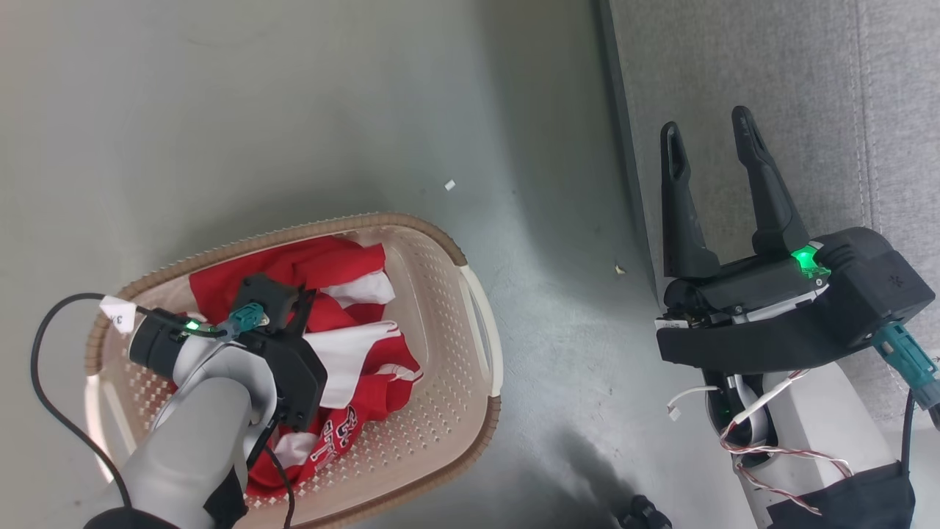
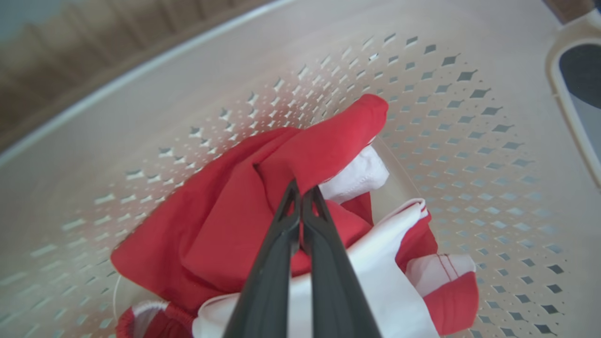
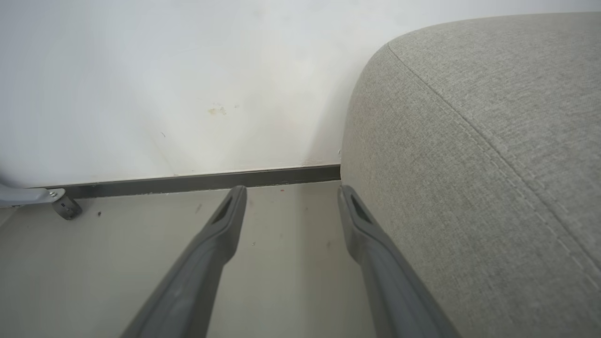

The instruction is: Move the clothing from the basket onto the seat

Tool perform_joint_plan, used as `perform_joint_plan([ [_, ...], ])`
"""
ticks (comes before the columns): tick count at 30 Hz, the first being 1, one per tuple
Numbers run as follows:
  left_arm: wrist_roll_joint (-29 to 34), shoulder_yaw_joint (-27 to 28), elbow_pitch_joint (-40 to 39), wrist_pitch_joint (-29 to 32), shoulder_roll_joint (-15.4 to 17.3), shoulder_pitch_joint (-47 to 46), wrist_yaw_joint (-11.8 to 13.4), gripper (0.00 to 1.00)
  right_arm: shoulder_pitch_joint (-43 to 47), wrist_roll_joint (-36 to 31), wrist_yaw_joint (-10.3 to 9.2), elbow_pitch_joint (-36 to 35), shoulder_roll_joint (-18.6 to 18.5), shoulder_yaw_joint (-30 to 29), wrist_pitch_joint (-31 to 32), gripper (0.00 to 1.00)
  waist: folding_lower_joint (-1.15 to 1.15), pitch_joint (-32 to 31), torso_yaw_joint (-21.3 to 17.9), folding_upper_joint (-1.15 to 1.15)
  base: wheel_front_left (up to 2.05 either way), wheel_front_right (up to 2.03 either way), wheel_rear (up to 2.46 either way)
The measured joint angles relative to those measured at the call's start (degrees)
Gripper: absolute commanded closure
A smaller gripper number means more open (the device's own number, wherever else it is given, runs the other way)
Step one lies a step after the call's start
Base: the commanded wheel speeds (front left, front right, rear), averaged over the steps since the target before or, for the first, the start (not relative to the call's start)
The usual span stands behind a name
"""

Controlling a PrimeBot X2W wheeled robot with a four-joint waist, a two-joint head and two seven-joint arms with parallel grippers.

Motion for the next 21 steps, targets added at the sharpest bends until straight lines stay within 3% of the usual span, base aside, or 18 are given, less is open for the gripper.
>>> perform_joint_plan([
  [9, -2.0, -0.13, -1.33, -1.53, -0.45, 2.13, -0.41, 1.0, -0.05, 0.02, 0.98, 1.65, -0.1, -2.01, -0.01, 0.0, 0.0, -4.44, 1.86, 0.0, 0.0, 0.0, 0.0],
  [21, -7.26, -2.55, -9.99, -2.02, 1.08, 8.36, -0.41, 1.0, 0.16, 0.44, 2.75, 5.79, -0.94, -3.93, 0.0, 0.0, 0.0, -12.4, 4.65, 0.0, 0.0, 0.0, 0.0],
])
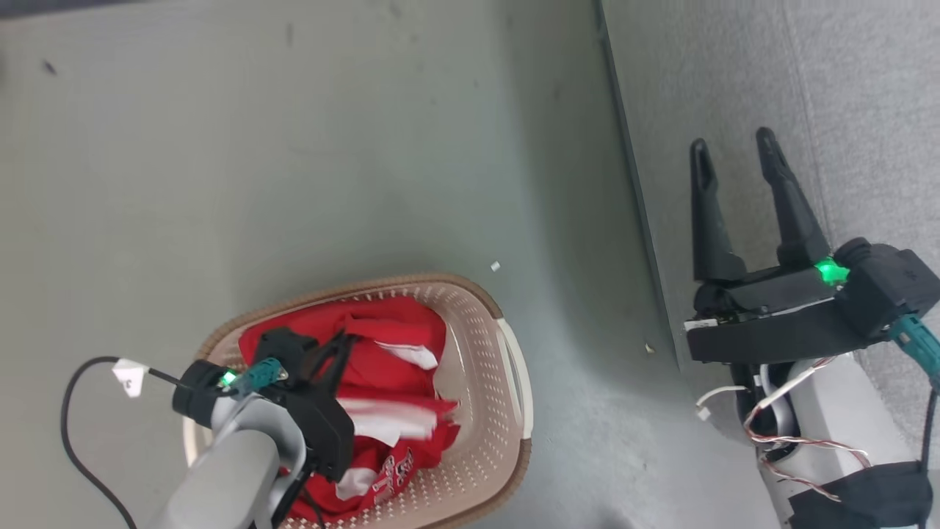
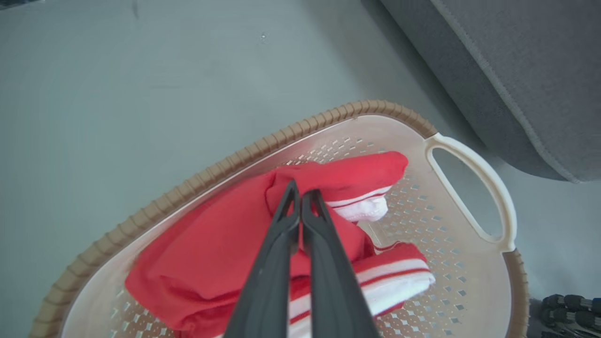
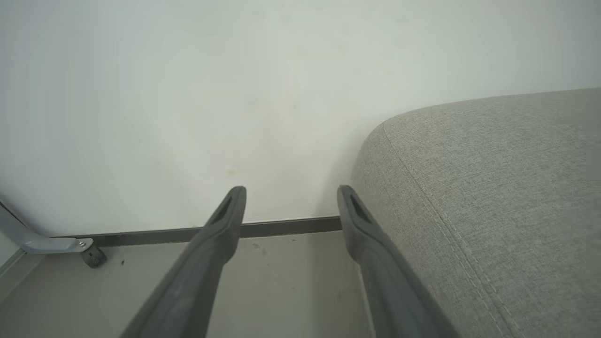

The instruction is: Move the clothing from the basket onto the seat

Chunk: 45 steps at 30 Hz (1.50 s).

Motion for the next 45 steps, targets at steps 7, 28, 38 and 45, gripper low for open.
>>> perform_joint_plan([
  [7, -3.41, -0.65, -6.47, 0.0, 0.33, 2.36, 0.0, 1.0, 1.53, 1.01, 1.01, 2.91, -1.99, -1.97, 0.0, 0.0, 0.0, -5.41, 2.24, 0.0, 0.0, 0.0, 0.0],
  [28, -10.92, 1.72, -23.88, 0.0, 4.76, 11.93, 0.0, 1.0, 9.13, 5.73, 3.09, 8.43, -3.23, -2.86, 0.0, 0.0, -0.01, -23.08, 9.55, -0.01, 0.0, 0.0, 0.0],
  [38, -10.71, 5.45, -31.47, 0.0, 5.67, 13.93, 0.0, 1.0, 13.56, 8.18, 3.49, 9.13, -3.67, -0.38, 0.0, 0.0, -0.01, -31.62, 11.36, -0.01, 0.0, 0.0, 0.0],
  [45, -9.47, 7.16, -37.5, -0.02, 6.24, 13.95, 0.0, 1.0, 15.25, 10.83, 3.5, 6.68, -4.59, 5.37, 0.0, 0.0, 0.0, -35.48, 12.23, -0.01, 0.0, 0.0, 0.0],
])
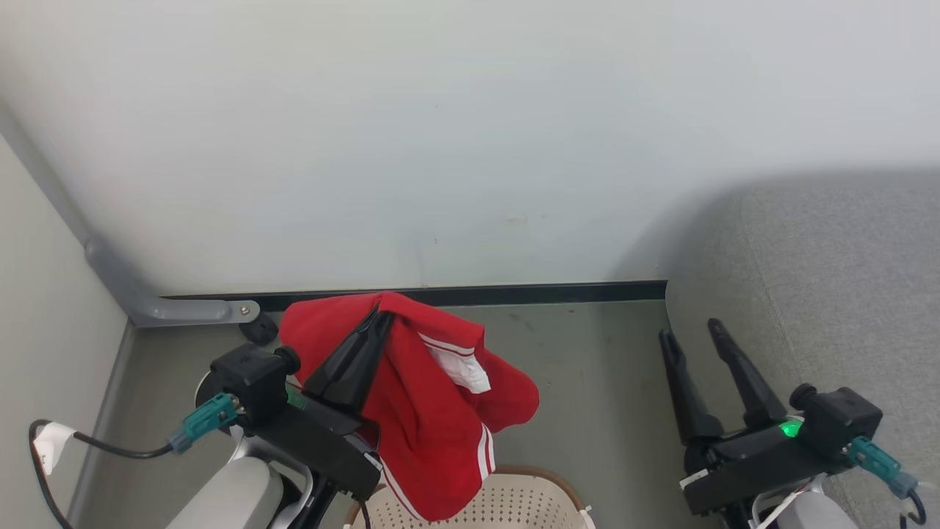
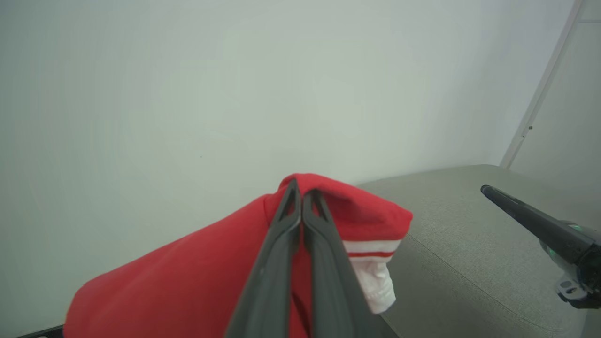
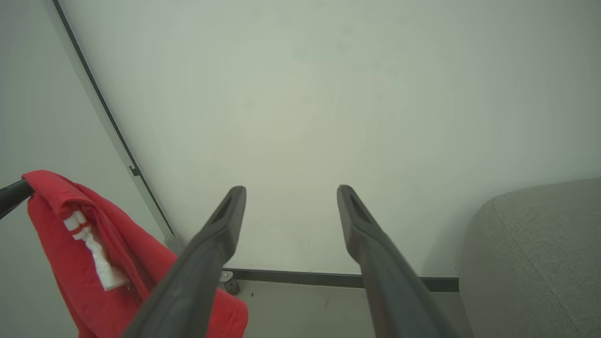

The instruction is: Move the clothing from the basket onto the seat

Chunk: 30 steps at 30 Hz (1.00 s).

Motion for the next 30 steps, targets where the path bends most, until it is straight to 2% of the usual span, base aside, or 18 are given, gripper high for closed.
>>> perform_joint_plan([
  [11, 1.45, 0.69, -4.42, -0.14, 0.03, -0.18, 0.13, 1.0, -0.31, 3.8, 0.0, -2.61, -3.26, 11.41, 0.0, 0.0, 0.01, -0.67, -0.14, 0.01, 0.0, 0.0, 0.0],
  [17, 2.38, 0.48, -5.73, -0.14, -0.11, -0.35, 0.16, 1.0, -3.49, 5.3, 0.0, -3.37, -6.16, 21.07, 0.1, 0.0, 0.01, -0.22, -0.07, 0.01, 0.0, 0.0, 0.0],
  [25, 2.79, -0.14, -7.0, -0.14, -0.62, -1.82, 0.16, 1.0, -11.15, 6.44, 0.01, -0.42, -8.36, 30.29, 0.78, 0.0, 0.01, 0.47, 0.52, 0.01, 0.0, 0.0, 0.0],
  [30, 2.8, -1.21, -7.17, -0.14, -2.1, -3.32, 0.16, 1.0, -15.88, 7.6, 0.01, 2.7, -9.22, 35.62, 1.02, 0.0, 0.02, 0.74, 1.62, 0.01, 0.0, 0.0, 0.0],
])
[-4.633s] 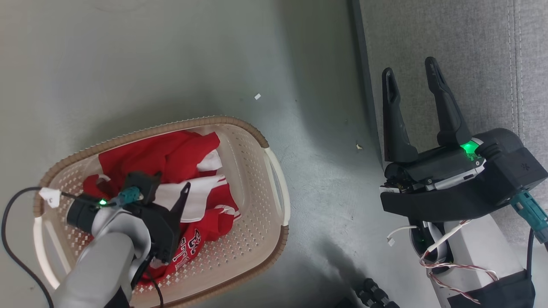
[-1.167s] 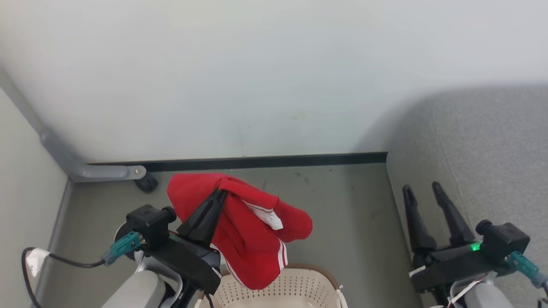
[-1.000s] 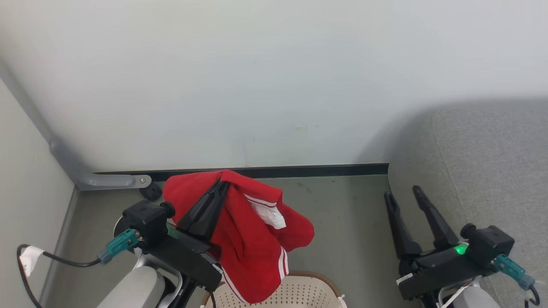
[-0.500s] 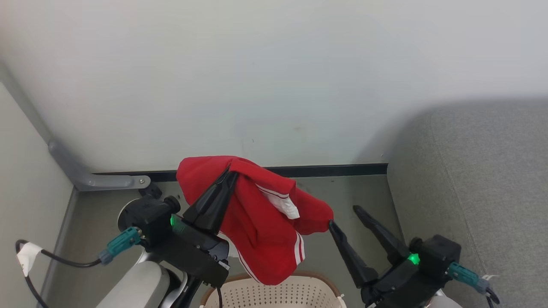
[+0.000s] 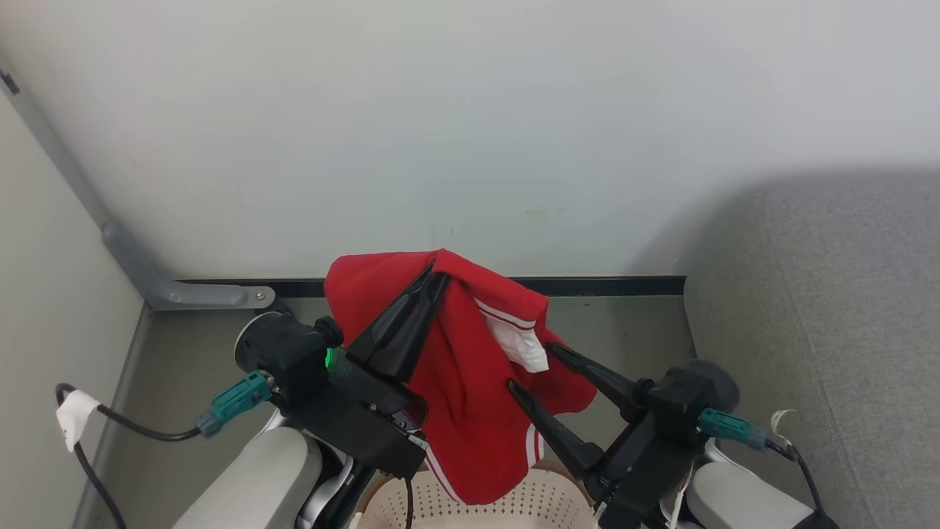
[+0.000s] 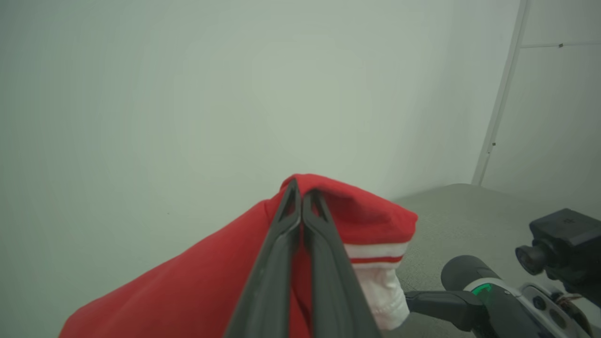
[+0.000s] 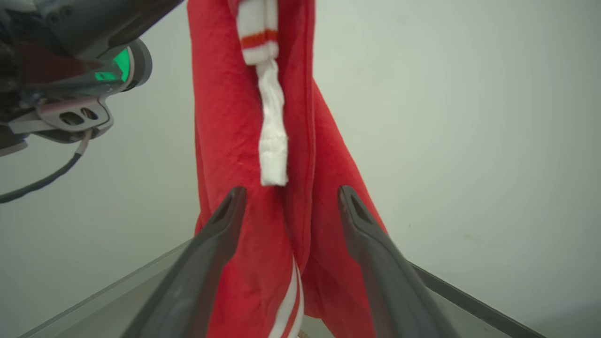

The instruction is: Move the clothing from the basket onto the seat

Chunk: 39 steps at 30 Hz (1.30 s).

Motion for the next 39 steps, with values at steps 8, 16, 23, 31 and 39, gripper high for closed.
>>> perform_joint_plan([
  [8, -0.01, -1.67, 0.14, 0.0, -1.19, -0.87, 0.0, 1.0, -6.5, 3.53, 0.0, 4.74, 0.29, 6.92, -0.07, 0.0, 0.0, 0.26, 2.63, 0.0, 0.0, 0.0, 0.0],
  [16, -0.13, -2.66, 0.77, 0.0, -1.26, -0.94, -0.04, 1.0, -10.25, 7.42, 0.01, 9.81, 2.83, 10.74, -0.53, 1.0, 0.0, 0.0, 4.95, 0.0, 0.0, 0.0, 0.0],
  [23, -0.53, -2.36, 1.81, -0.01, 0.04, -0.71, -0.09, 1.0, -11.55, 10.43, 0.01, 11.26, 3.11, 11.7, -0.58, 1.0, 0.0, -0.52, 5.51, 0.0, 0.0, 0.0, 0.0],
  [31, -0.53, -2.18, 2.42, -0.01, 0.7, 0.18, -0.09, 1.0, -11.34, 13.06, 0.01, 10.43, 1.97, 7.65, -0.58, 1.0, 0.0, -0.87, 4.96, 0.0, 0.0, 0.0, 0.0],
  [39, -0.53, -2.41, 2.49, -0.01, 1.7, 2.24, -0.05, 0.0, -9.97, 13.84, 0.01, 8.13, 0.21, 3.39, -0.58, 1.0, 0.0, -1.14, 3.76, 0.0, 0.0, 0.0, 0.0],
])
